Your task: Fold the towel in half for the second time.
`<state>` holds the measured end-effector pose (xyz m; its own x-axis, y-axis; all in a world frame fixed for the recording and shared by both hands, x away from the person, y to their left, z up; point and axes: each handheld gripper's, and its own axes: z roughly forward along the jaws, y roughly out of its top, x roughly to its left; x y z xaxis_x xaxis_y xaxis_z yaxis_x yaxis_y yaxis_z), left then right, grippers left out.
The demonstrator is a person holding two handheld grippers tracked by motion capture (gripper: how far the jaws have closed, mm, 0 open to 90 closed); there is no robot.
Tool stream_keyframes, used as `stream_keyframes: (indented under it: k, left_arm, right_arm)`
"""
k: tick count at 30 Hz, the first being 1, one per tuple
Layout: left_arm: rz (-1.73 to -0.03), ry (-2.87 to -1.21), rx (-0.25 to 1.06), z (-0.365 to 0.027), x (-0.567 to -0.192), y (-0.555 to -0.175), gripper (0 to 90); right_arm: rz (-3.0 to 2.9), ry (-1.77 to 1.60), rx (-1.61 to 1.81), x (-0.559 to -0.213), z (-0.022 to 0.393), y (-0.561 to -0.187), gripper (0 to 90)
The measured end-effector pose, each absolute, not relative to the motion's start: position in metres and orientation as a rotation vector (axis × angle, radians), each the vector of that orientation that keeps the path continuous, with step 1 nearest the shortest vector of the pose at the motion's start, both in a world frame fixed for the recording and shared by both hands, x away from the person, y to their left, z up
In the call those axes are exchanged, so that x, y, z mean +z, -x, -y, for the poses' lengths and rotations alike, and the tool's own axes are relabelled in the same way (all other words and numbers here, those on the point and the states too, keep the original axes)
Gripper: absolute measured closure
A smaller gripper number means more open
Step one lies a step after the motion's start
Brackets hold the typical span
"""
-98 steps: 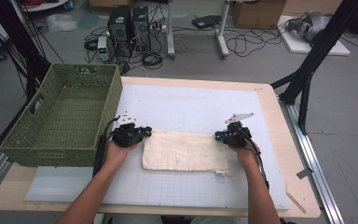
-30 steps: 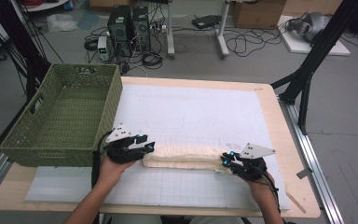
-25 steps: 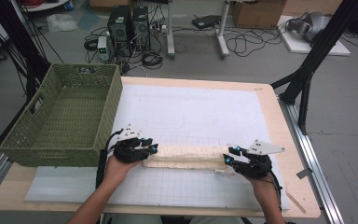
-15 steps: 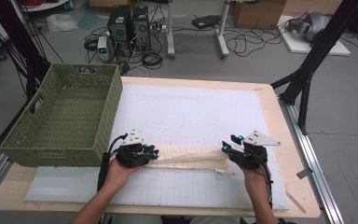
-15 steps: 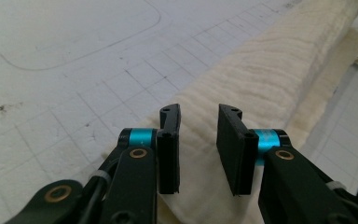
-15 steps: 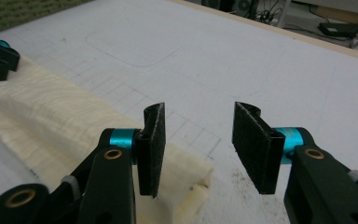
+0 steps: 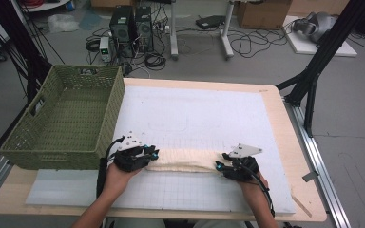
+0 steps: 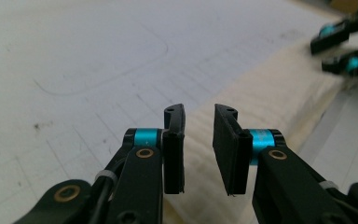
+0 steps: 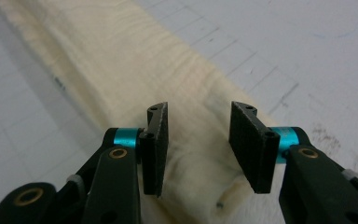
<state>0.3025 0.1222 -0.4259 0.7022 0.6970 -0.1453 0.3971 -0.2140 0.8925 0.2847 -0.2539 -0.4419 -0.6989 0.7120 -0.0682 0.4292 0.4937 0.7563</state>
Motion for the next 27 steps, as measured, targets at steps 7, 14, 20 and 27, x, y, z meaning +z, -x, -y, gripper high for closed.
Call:
stream_keyframes:
  k: [7, 14, 20, 27]
  left_arm:
    - [-0.851, -1.926, 0.280, -0.110, -0.440, -0.308, 67.5]
    - [-0.805, -2.065, 0.285, -0.105, -0.448, -0.305, 71.0]
    - [-0.782, -2.085, 0.302, -0.104, -0.447, -0.303, 72.3]
    - [-0.804, -2.066, 0.289, -0.107, -0.448, -0.304, 71.2]
  right_arm:
    - [-2.396, -0.929, 1.023, -0.443, 0.254, -0.278, 57.2]
    - [-2.340, -0.974, 1.166, -0.428, 0.253, -0.280, 54.1]
    - [-2.303, -0.908, 1.222, -0.415, 0.218, -0.288, 51.4]
    - [-2.422, -0.892, 1.144, -0.442, 0.199, -0.296, 56.0]
